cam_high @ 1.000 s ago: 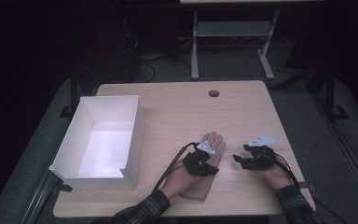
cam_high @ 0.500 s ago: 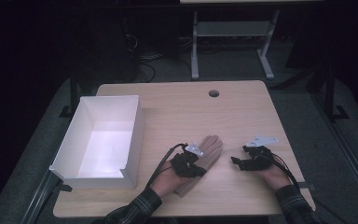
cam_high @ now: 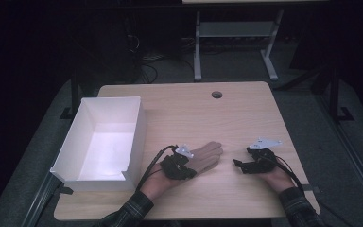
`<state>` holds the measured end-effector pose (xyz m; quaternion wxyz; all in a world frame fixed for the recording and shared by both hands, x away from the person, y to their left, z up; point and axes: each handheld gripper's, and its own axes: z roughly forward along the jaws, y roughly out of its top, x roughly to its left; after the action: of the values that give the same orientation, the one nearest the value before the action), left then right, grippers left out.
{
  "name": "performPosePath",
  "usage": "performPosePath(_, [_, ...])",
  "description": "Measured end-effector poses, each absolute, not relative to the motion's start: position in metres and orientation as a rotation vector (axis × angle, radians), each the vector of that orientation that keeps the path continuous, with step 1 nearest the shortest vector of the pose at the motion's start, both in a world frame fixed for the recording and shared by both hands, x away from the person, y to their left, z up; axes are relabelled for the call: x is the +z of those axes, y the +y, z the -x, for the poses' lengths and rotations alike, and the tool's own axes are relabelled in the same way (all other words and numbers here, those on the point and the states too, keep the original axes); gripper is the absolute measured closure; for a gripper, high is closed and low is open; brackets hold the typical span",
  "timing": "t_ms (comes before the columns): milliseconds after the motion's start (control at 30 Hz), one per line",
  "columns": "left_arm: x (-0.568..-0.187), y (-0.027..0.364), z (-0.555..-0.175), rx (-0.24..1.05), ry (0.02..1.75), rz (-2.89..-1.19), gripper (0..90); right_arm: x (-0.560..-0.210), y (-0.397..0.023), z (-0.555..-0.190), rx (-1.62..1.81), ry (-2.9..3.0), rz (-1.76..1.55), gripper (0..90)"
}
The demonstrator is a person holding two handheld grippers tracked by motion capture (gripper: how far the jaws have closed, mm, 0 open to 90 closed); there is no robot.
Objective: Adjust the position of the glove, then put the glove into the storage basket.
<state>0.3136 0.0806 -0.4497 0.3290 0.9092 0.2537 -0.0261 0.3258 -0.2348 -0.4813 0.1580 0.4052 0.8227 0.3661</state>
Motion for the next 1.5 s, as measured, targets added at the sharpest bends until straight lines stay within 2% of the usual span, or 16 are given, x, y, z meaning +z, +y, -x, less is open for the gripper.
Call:
performPosePath(300, [-0.434, 0.079, -0.318, -0.020, 0.619, -2.358, 69.1, -0.481, -0.235, -0.326, 1.050, 2.352, -1.161, 22.1])
performPosePath(633, [-0.433, 0.080, -0.334, 0.041, 0.608, -2.324, 28.5, -0.481, -0.235, -0.326, 1.049, 2.352, -1.163, 22.1])
performPosePath(700, [-0.434, 0.080, -0.335, 0.050, 0.606, -2.320, 22.3, -0.481, -0.235, -0.326, 1.049, 2.352, -1.162, 22.1])
performPosePath(733, [-0.435, 0.079, -0.337, 0.054, 0.600, -2.317, 22.3, -0.481, -0.235, -0.326, 1.049, 2.352, -1.162, 22.1])
performPosePath(767, [-0.437, 0.079, -0.340, 0.070, 0.583, -2.332, 17.0, -0.481, -0.234, -0.326, 1.049, 2.350, -1.164, 22.0])
performPosePath(1100, [-0.448, 0.078, -0.348, 0.134, 0.597, -2.375, 13.7, -0.481, -0.234, -0.325, 1.051, 2.347, -1.166, 22.0])
performPosePath(1500, [-0.461, 0.073, -0.346, 0.121, 0.581, -2.424, 13.9, -0.481, -0.235, -0.325, 1.050, 2.346, -1.167, 22.0])
